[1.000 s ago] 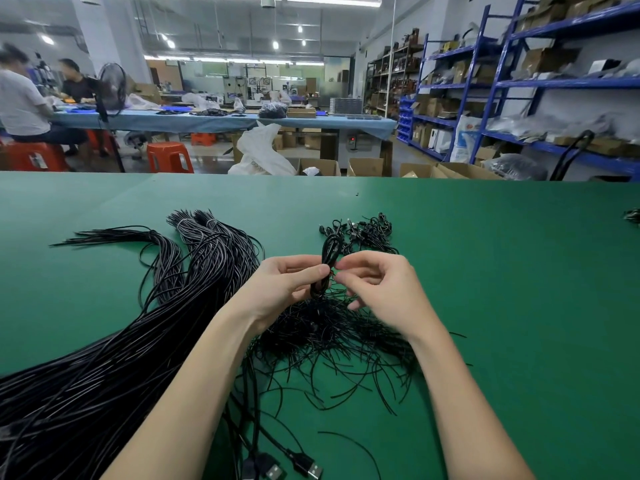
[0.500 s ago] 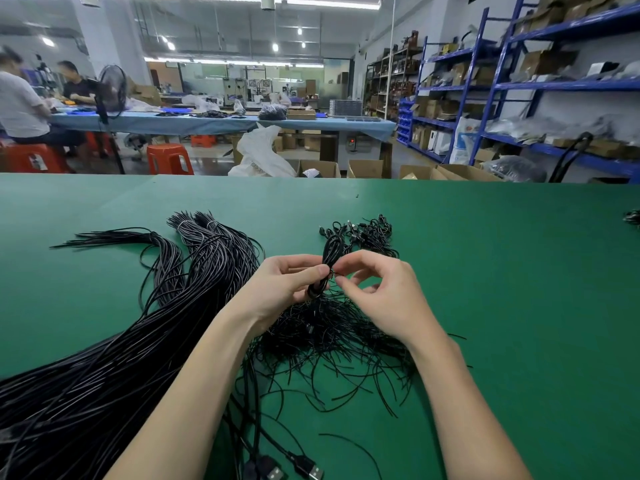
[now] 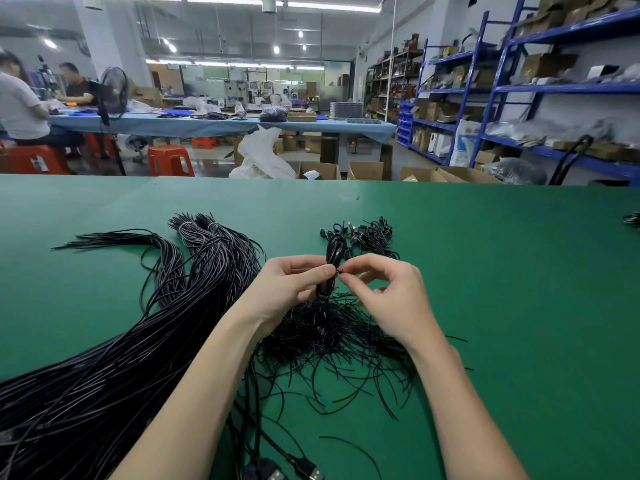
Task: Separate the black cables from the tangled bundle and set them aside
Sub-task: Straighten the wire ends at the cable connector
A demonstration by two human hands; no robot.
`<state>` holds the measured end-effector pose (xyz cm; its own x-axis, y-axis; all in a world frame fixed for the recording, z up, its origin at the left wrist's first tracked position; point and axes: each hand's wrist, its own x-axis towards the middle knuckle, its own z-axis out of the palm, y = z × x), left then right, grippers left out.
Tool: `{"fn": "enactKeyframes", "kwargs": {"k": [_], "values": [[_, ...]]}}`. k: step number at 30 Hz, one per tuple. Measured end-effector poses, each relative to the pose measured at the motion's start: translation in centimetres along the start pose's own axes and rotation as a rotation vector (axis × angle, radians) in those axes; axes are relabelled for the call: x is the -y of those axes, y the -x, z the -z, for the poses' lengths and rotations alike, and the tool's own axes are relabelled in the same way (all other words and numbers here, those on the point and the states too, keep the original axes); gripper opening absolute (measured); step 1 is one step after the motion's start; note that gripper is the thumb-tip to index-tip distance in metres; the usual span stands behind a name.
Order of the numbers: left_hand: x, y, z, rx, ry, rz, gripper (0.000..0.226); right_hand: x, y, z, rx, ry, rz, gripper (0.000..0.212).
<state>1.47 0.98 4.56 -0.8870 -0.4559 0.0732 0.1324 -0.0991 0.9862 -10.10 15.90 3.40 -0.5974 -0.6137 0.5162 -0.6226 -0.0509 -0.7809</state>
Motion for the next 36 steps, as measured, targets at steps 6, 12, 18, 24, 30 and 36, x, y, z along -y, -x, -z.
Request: {"fn": "enactKeyframes", "kwargs": {"k": [6,12,18,24,30,36], "values": [[0.0,0.1,-0.1,0.068,0.006,0.030,0.018,-0.2,-0.1,-0.2,0.099,-0.231,-0.189,0.014],[0.0,-0.2,0.2,-0.061,-0.190,-0.003,0.016,-0.1,-0.2,-0.5,0.073,0.019,-0.133,0.012],[0.1,-0.3,0.0,-0.079,-0.181,0.022,0.014,0.6,0.0,0.0,0.067,0.148,-0.025,0.013],[0.4,-0.3,0.0,-0.091,-0.081,0.067,0.017,0.8,0.1,0.0,0.023,0.187,0.088,0.015],[0.4,-0.4,-0.3,-0.028,0.059,0.184,0.018,0.5,0.1,-0.1,0.053,0.199,0.112,0.014],[0.1,-0.2,0.2,0.015,0.022,0.286,0.019,0.6,0.1,0.6,0.127,0.219,0.117,0.010]]}}
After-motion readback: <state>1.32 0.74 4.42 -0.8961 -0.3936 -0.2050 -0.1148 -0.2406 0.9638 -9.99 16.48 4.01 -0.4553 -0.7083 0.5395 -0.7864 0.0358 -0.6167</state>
